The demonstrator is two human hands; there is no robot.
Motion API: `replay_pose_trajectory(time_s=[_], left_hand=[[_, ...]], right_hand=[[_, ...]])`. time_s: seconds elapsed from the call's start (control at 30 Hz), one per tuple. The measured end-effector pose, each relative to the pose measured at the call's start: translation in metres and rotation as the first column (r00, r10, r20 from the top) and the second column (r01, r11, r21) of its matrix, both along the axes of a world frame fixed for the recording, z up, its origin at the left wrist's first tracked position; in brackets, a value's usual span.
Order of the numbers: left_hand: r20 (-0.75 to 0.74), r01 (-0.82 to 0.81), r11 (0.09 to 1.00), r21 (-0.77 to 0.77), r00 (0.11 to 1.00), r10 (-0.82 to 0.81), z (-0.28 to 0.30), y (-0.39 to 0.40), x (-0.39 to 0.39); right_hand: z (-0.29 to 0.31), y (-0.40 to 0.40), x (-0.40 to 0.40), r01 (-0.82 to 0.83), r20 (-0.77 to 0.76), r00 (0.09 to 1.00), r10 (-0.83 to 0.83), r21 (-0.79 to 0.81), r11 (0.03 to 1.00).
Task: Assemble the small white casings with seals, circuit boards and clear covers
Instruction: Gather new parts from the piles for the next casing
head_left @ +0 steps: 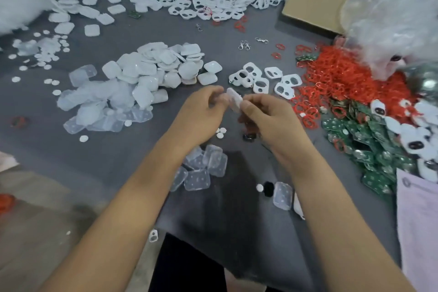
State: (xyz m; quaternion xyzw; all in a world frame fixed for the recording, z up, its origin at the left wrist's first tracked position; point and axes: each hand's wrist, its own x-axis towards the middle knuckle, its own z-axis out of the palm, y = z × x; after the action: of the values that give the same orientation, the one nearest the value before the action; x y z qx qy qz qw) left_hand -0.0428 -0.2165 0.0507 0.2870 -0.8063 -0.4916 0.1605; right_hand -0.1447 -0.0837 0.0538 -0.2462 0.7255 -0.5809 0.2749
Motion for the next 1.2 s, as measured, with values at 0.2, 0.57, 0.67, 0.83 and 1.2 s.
replay_pose_trajectory(time_s=[0.2, 0.57, 0.67, 0.83, 1.2], left_hand=[[-0.226, 0.095, 0.945, 0.313, 0.974, -0.023, -0.003, 0.080, -0.003], [-0.103, 0.567, 0.815, 0.116, 0.823, -0.558, -0.029, 0.176, -0.010], [-0.130, 0.301, 0.913, -0.276, 0.929, -0.346, -0.033, 0.183, -0.007], [-0.078, 0.126, 0.799, -0.589, 0.974, -0.212, -0.056, 0.169, 0.008], [-0.015, 0.198, 0.708, -0.678, 0.959, -0.282, -0.066, 0.169, 0.026]], right_hand=[[-0.004, 0.096, 0.021, 0.095, 0.101, 0.991, -0.083, -0.121, 0.988], [-0.027, 0.244, 0.045, 0.177, -0.542, 0.836, -0.089, 0.112, 0.978], [-0.038, 0.248, 0.040, 0.273, -0.598, 0.794, -0.107, 0.194, 0.942], [-0.052, 0.238, 0.028, 0.259, -0.660, 0.751, 0.016, 0.317, 0.913], [-0.067, 0.236, 0.029, 0.307, -0.711, 0.703, -0.010, 0.291, 0.906]])
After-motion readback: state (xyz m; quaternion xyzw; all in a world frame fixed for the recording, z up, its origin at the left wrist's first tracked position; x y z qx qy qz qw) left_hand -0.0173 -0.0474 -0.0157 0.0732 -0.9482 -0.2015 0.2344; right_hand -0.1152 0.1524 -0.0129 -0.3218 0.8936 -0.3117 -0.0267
